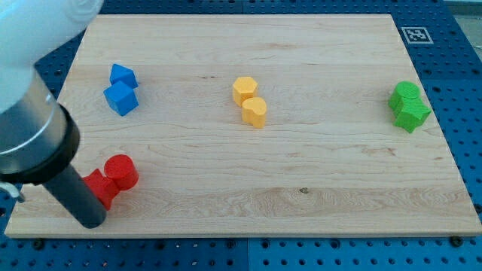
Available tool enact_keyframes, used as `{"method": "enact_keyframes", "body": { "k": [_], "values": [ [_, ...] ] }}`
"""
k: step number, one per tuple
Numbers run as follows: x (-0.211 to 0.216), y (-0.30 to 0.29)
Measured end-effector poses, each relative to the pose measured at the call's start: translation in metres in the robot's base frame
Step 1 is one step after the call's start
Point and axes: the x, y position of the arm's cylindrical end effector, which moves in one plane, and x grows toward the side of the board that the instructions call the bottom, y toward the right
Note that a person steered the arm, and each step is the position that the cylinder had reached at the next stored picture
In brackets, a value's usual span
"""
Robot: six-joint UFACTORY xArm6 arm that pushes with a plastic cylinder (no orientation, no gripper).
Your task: Slide red star closer to the blue triangle and blue cube
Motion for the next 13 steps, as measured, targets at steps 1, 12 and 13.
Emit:
{"method": "enact_keyframes", "body": {
  "k": [1, 12, 13],
  "values": [
    [-0.004, -0.039],
    [-0.025, 0.061],
    [-0.026, 0.089]
  ]
}}
